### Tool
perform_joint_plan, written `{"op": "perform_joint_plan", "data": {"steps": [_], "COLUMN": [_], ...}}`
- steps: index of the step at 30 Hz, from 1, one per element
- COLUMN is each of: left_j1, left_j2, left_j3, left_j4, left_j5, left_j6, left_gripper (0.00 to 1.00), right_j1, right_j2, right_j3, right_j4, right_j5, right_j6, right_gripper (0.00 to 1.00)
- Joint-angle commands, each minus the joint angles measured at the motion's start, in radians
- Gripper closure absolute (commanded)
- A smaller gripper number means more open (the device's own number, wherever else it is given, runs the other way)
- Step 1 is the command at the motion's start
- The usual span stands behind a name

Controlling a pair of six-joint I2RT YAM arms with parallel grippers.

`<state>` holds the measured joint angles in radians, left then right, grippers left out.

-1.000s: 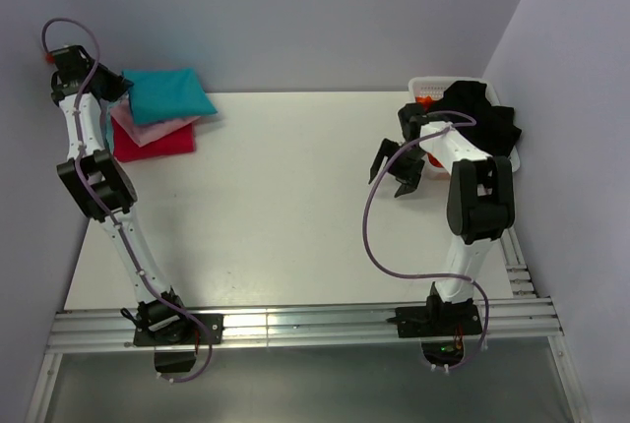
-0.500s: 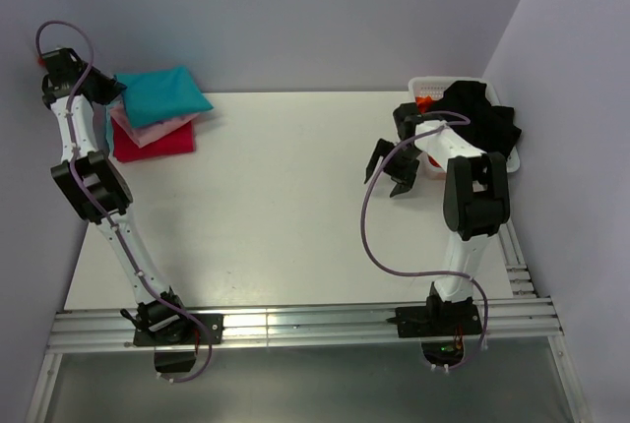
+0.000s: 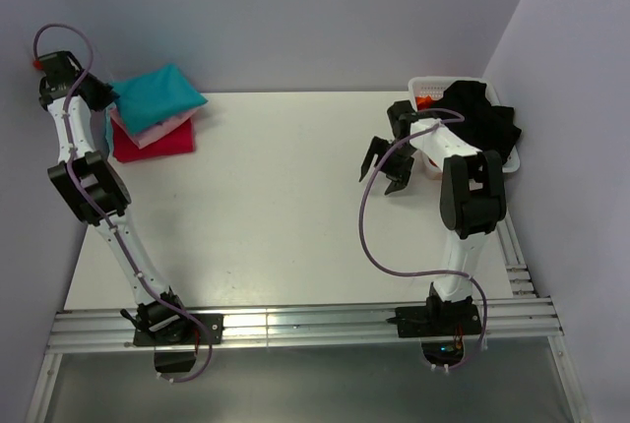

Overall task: Fold and stack the t-shirts
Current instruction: Put the neatly folded tshirt into the corner of the board with the left arm

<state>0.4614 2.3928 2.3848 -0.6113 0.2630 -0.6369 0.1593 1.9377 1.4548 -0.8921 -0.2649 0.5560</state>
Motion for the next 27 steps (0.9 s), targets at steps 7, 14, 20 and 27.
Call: {"op": "perform_joint_plan", "data": {"steps": [7, 14, 20, 27], "left_j1": [0.121, 0.123, 0.12, 0.108], "left_j2": [-0.124, -0.151, -0.234, -0.447], "left_j3": [-0.125, -0.133, -0.21, -0.51], "left_j4": [-0.001, -0.006, -0.025, 0.024], "left_j5": [-0.292, -0.341, -0.38, -0.3], "left_j6": [-0.009, 0.014, 0.042, 0.02], "left_gripper": [0.01, 0.0, 0.0, 0.01], "right_j1": [0.011, 0.013, 0.022, 0.062], "right_j2": [0.02, 0.01, -0.023, -0.095], "right_j3": [0.056, 0.058, 0.041, 0.062], "right_j4": [-0.022, -0.018, 0.002, 0.033], "right_j5": [-0.002, -0.004, 0.003, -0.008], "right_j6": [-0.018, -0.011, -0.004, -0.007], "right_gripper": [0.15, 0.15, 0.15, 0.14]}}
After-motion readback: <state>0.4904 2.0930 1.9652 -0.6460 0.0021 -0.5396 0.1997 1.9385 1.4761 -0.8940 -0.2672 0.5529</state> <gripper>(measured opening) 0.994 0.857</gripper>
